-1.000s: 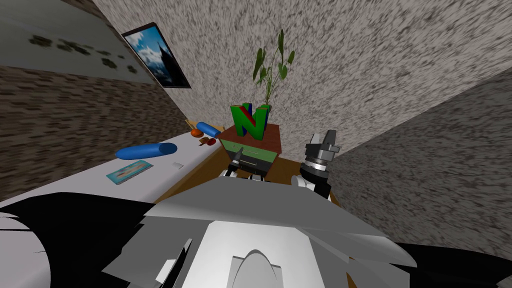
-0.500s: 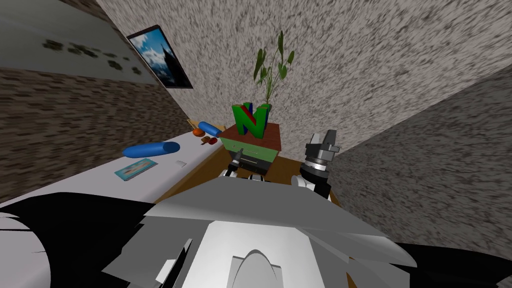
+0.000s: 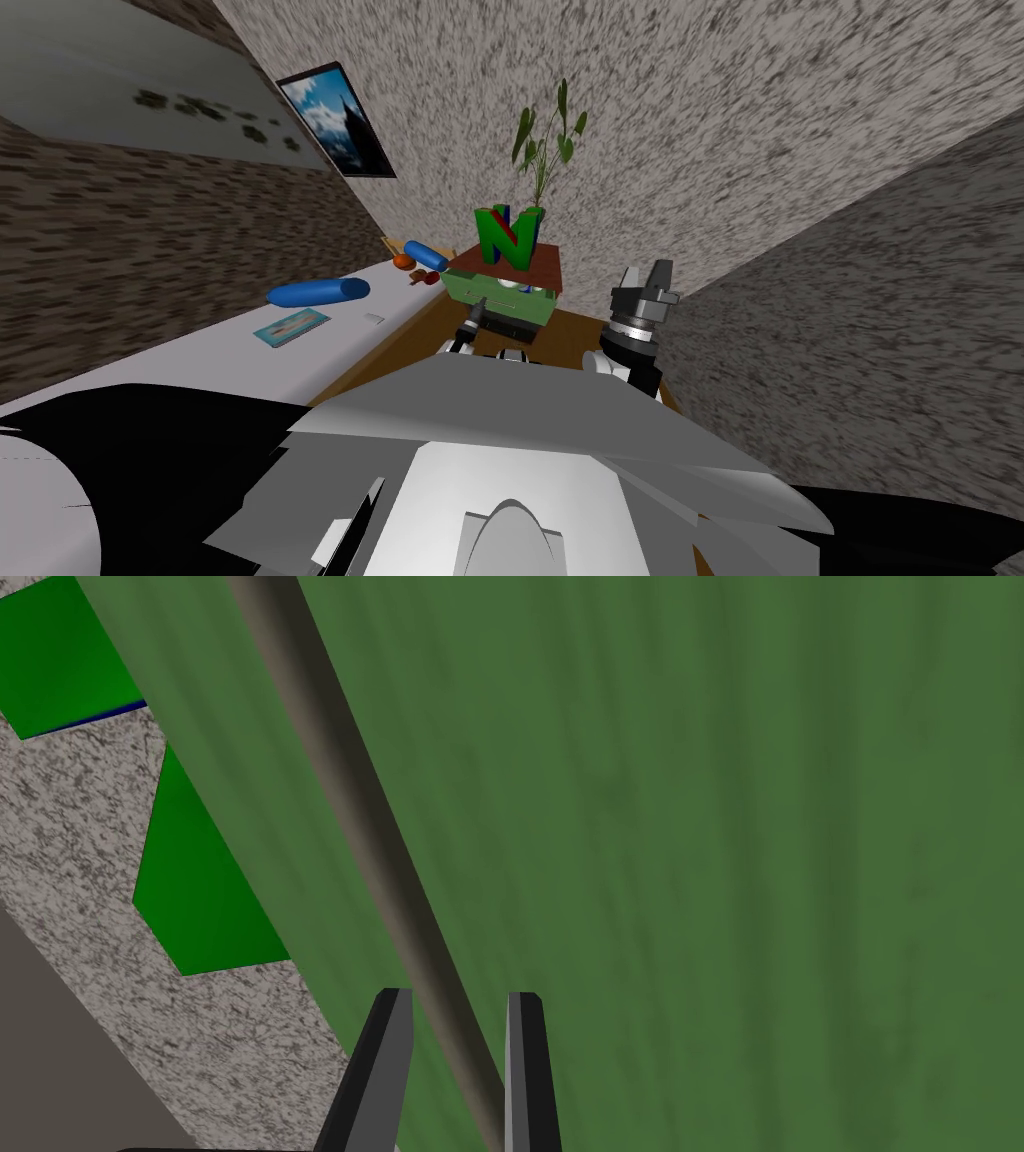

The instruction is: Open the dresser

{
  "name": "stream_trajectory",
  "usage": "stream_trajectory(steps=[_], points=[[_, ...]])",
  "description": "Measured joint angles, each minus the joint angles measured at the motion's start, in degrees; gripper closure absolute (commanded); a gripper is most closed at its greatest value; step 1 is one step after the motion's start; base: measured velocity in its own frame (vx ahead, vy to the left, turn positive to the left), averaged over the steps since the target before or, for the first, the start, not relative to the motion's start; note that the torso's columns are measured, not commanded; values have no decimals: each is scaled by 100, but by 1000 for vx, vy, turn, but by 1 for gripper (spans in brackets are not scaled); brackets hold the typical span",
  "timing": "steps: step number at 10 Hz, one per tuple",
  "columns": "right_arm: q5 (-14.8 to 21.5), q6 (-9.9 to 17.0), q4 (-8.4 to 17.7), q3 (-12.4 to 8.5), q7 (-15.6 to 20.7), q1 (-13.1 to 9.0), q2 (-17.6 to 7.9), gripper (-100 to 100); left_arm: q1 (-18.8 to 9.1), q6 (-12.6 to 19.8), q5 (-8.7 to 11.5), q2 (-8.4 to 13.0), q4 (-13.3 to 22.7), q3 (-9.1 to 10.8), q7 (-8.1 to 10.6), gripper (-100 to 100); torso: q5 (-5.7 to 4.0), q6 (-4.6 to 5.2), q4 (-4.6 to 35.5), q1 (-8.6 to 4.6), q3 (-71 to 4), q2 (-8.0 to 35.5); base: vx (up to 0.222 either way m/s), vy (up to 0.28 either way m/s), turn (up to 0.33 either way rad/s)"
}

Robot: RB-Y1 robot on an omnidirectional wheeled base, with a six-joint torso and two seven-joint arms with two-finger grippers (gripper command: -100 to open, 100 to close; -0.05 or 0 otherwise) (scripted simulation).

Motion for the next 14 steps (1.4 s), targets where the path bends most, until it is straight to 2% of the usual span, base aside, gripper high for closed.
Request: stream_trajectory(steps=[7, 8, 14], points=[[0, 0, 0, 0, 0, 0, 0, 0, 257, 6, -26, 99, -244, -104, 76, 100, 1, -1, 1, 8, 0, -2, -164, 36, 21], [0, 0, 0, 0, 0, 0, 0, 0, 288, -9, -31, 107, -260, -116, 81, -100, 1, -1, -1, 5, -2, -5, -108, 7, -9], [0, 0, -1, 0, 0, 2, 0, 0, 174, 803, -20, 278, -987, -118, 270, -100, -1, 6, 8, -2, 1, 1, -14, -5, -11]])
